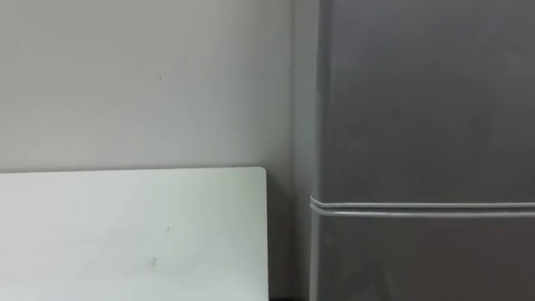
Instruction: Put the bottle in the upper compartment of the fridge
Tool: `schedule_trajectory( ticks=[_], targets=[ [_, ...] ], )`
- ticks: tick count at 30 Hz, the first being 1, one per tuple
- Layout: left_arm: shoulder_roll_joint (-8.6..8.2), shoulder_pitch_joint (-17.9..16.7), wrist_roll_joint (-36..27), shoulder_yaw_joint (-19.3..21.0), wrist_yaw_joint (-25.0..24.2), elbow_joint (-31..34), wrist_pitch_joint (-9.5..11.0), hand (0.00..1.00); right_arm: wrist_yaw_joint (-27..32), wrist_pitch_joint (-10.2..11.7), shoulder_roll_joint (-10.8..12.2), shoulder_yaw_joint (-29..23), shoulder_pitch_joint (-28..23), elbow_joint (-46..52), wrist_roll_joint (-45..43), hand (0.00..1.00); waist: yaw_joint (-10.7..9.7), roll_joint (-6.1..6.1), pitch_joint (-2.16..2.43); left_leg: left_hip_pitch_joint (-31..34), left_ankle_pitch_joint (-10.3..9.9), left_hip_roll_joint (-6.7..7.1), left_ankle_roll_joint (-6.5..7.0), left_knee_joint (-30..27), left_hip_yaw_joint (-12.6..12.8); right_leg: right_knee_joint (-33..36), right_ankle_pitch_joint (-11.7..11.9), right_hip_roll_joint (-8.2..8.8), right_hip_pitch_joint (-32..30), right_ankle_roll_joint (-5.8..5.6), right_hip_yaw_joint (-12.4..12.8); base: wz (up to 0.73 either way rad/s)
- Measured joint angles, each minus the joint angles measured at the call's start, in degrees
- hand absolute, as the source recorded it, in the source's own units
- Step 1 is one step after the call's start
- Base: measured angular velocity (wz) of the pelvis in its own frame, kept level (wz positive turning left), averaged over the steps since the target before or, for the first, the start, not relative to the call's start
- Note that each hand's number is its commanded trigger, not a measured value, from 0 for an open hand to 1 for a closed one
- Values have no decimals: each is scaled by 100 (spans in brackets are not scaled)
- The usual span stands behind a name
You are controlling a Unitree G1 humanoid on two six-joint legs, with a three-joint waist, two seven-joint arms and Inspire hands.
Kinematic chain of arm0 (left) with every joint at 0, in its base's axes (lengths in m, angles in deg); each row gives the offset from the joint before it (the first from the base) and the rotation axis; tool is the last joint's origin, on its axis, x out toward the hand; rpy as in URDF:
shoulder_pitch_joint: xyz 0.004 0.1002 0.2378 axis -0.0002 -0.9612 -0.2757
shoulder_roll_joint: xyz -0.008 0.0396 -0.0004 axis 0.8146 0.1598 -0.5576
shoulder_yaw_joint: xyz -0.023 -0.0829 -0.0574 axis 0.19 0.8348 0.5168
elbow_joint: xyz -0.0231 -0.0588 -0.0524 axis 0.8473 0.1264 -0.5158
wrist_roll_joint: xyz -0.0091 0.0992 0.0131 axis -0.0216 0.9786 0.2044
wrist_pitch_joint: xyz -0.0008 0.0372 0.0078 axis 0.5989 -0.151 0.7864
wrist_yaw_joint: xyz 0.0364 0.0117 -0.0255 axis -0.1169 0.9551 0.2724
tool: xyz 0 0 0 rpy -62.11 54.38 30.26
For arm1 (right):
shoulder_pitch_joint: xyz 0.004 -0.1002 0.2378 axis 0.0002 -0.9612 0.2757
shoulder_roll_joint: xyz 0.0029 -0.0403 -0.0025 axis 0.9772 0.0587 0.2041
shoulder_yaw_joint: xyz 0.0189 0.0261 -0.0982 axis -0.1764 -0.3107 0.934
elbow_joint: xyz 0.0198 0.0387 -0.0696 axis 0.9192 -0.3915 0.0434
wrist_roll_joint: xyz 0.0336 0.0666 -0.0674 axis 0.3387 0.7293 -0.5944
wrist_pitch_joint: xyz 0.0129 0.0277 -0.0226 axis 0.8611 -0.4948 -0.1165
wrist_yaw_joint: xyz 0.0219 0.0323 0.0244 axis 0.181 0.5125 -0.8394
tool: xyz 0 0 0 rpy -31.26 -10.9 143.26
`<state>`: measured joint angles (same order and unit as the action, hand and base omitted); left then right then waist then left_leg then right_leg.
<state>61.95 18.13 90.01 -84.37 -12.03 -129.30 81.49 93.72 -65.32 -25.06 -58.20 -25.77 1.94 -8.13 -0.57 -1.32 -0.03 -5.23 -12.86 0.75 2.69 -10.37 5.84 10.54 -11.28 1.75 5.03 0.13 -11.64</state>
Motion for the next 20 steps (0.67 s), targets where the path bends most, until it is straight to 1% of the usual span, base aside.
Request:
schedule_trajectory(
  ticks=[3, 7, 10, 13, 17, 20],
  targets=[
    [13, 84, -5, -3, 0, 23, -1, 0, -210, 0, -14, 0, 15, -1, 8, 0, 36, 22, -9, 34, 0, 1, 0, -14, -11, 5, 0, 6, 8, 0, -20, 4],
    [15, 151, 33, -20, -63, 12, -1, 0, -386, 1, -18, -8, 38, -30, 67, 0, 66, 85, -48, 49, 0, 1, 0, -22, 9, 5, 0, 12, 3, 1, -66, 1],
    [14, 151, 190, -77, -98, -43, -4, 0, -492, 4, -17, -7, 95, -182, 119, 0, 72, 136, -51, 49, 0, 3, 0, -27, 11, 2, -1, 13, 19, 2, -109, 5],
    [13, 144, 318, -125, -98, -112, -61, 0, -560, -1, -17, -14, 180, -383, 191, 0, 72, 165, -49, 48, -5, 3, 4, -43, 11, -2, -4, 17, 51, 0, -128, 7],
    [14, 118, 501, -126, -97, -156, -103, 0, -663, -4, -29, -22, 303, -682, 272, 0, 66, 163, -48, 35, -7, 2, 4, -47, 10, -14, -4, 20, 67, 0, -127, 1],
    [13, 122, 506, -130, -94, -157, -133, 0, -694, -4, -29, -24, 330, -763, 379, 0, 69, 157, -45, -19, -9, 0, 1, -42, 11, -59, -5, 22, 105, 0, -129, 0]
  ],
)
